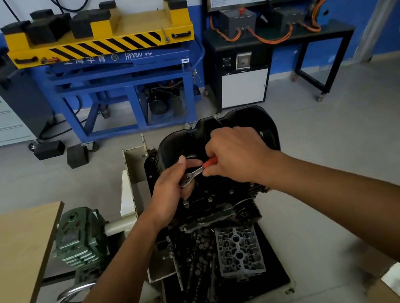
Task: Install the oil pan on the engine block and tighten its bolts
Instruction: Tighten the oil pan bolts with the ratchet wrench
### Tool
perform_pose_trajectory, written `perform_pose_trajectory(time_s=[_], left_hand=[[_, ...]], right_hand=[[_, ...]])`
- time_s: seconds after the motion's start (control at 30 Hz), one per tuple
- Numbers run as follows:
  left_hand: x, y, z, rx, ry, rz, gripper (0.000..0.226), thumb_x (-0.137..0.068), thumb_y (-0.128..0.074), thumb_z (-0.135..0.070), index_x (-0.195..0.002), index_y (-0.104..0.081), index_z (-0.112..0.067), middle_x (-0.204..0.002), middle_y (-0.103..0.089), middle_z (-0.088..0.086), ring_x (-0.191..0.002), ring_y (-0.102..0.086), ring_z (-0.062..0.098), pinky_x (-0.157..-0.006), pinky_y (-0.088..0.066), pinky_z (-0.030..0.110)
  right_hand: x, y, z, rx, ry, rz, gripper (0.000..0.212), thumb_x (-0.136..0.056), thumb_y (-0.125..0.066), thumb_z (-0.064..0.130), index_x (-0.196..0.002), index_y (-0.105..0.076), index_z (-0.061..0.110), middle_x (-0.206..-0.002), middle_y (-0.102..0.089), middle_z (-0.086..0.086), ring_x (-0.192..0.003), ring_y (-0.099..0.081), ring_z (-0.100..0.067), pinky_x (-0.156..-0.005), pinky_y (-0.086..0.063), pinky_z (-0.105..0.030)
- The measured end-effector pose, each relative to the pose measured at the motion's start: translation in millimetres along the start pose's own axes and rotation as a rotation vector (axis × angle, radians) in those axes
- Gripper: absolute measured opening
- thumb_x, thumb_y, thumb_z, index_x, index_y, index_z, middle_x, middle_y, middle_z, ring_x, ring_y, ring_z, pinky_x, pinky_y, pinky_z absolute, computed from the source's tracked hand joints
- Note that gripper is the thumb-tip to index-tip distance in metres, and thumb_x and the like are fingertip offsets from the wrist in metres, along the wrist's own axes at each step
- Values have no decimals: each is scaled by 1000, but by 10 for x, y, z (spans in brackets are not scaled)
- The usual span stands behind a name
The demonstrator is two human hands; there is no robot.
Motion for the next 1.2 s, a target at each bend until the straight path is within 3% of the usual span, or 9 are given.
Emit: perform_pose_trajectory(time_s=[0.1,0.2,0.37,0.5,0.6,0.83,1.0,1.1,1.2], left_hand=[[-3,-6,-47,-14,-15,35,56,-100,-37,-52,-123,-67,-10,-54,-34,1,-50,-28,14,-51,-29,25],[17,1,-78,-18,-53,-52,44,-99,-50,-47,-120,-66,-11,-61,-41,4,-54,-36,14,-55,-32,27],[22,-64,-86,-127,-173,-181,28,-92,-54,-36,-99,-68,-12,-56,-51,-11,-54,-46,3,-55,-43,16],[-22,-99,-71,-122,-197,-201,21,-98,-54,-26,-91,-69,-13,-70,-54,16,-64,-51,16,-61,-46,22],[-51,-129,-41,-89,-188,-175,28,-98,-52,-32,-89,-70,-13,-69,-53,21,-65,-47,25,-61,-42,31],[-111,-58,7,-93,-142,-188,35,-107,-43,-25,-85,-70,-23,-58,-46,1,-54,-39,12,-52,-34,24],[-107,-99,18,-104,-140,-184,25,-99,-42,-31,-86,-57,-17,-59,-46,-10,-54,-40,3,-52,-37,16],[-95,-100,35,-101,-139,-165,24,-100,-43,-28,-86,-57,-15,-60,-47,-11,-56,-41,4,-54,-39,15],[-75,-72,24,-59,-105,-149,22,-101,-45,-26,-87,-60,-17,-61,-49,-9,-55,-43,3,-51,-38,15]], right_hand=[[-47,-91,-12,-43,24,-36,35,-86,-68,56,-96,-69,23,-93,-50,4,-82,-57,-21,-60,-36,-32],[-11,-156,-52,-86,16,-61,36,-88,-66,55,-101,-68,22,-97,-50,4,-84,-55,-19,-61,-40,-32],[116,-155,30,-83,17,6,41,-88,-64,53,-67,-43,24,-75,-42,6,-67,-50,-18,-53,-32,-29],[292,-105,267,-161,56,56,52,-86,-66,54,-55,-34,27,-52,-38,11,-46,-38,-6,-49,-28,-25],[408,-111,479,-286,102,54,54,-88,-63,55,-52,-32,28,-46,-36,13,-44,-35,-2,-47,-24,-23],[405,-143,451,-444,78,113,57,-91,-62,53,-46,-43,23,-38,-39,8,-37,-43,-10,-48,-38,-27],[387,-191,318,-415,74,165,58,-91,-62,54,-46,-48,20,-40,-42,5,-53,-50,8,-48,-31,-26],[359,-175,244,-377,53,191,54,-88,-64,56,-49,-50,21,-46,-47,7,-53,-50,-5,-56,-44,-31],[292,-113,129,-280,33,201,49,-84,-68,56,-54,-47,24,-57,-47,8,-62,-51,-11,-58,-41,-31]])
Point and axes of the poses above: each hand's wrist, its own x-axis away from the middle knuckle, its own y-axis out of the back of the hand, z = x × y, the point moved 3 cm from there along -x, towards the middle knuckle
